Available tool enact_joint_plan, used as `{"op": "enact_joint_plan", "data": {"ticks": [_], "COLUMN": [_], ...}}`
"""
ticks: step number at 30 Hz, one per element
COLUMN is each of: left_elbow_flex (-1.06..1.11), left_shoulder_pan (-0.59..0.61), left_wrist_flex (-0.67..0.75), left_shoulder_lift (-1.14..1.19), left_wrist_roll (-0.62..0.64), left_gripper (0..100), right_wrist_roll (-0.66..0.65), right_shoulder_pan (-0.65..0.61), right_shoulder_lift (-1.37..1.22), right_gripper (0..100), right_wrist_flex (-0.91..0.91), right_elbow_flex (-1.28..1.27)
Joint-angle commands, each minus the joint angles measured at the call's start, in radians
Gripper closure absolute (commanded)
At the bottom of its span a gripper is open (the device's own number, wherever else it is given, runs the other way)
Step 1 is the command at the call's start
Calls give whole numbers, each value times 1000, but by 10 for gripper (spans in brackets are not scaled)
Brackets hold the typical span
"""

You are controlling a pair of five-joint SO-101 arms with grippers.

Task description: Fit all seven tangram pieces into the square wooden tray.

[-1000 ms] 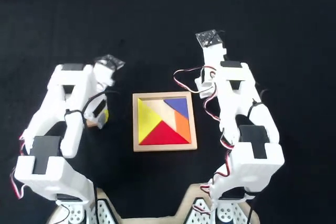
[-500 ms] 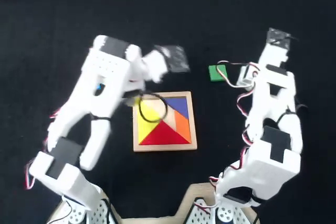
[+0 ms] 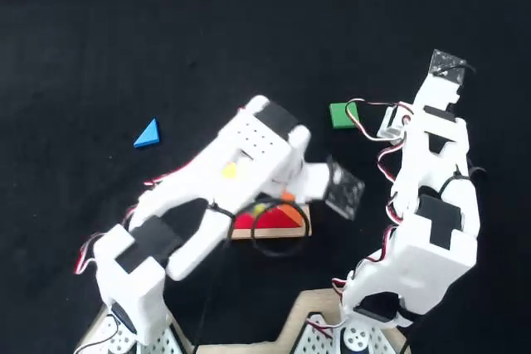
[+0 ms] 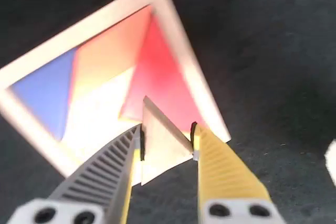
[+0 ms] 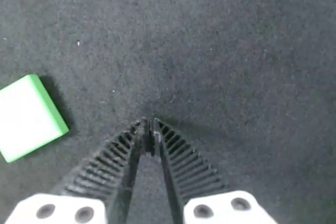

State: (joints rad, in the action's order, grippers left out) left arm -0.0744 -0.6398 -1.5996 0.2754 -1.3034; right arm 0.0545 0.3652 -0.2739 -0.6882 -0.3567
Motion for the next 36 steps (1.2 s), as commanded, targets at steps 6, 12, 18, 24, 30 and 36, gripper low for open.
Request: {"op": "enact_joint_plan", "data": {"ticks": [6, 12, 18, 24, 30, 36], "left_elbow_flex": [194, 202, 139, 145, 110, -125], "left_shoulder_pan": [-36, -16, 24, 31, 33, 160], "left_wrist_flex": [170, 226, 216, 216, 193, -52], "left_shoulder_lift": [-15, -17, -17, -17, -40, -279], "left_wrist_roll": [-12, 37, 163, 160, 160, 235], "left_gripper": [970, 945, 817, 815, 816, 871], "right_wrist_roll": [12, 12, 12, 8, 8, 11], "right_shoulder_pan": [32, 32, 29, 25, 26, 26], "right_shoulder_lift": [5, 5, 5, 5, 5, 10], "right_gripper": [986, 986, 986, 986, 986, 986], "right_wrist_flex": [14, 14, 14, 14, 12, 9], "right_elbow_flex": [61, 61, 61, 61, 61, 61]}}
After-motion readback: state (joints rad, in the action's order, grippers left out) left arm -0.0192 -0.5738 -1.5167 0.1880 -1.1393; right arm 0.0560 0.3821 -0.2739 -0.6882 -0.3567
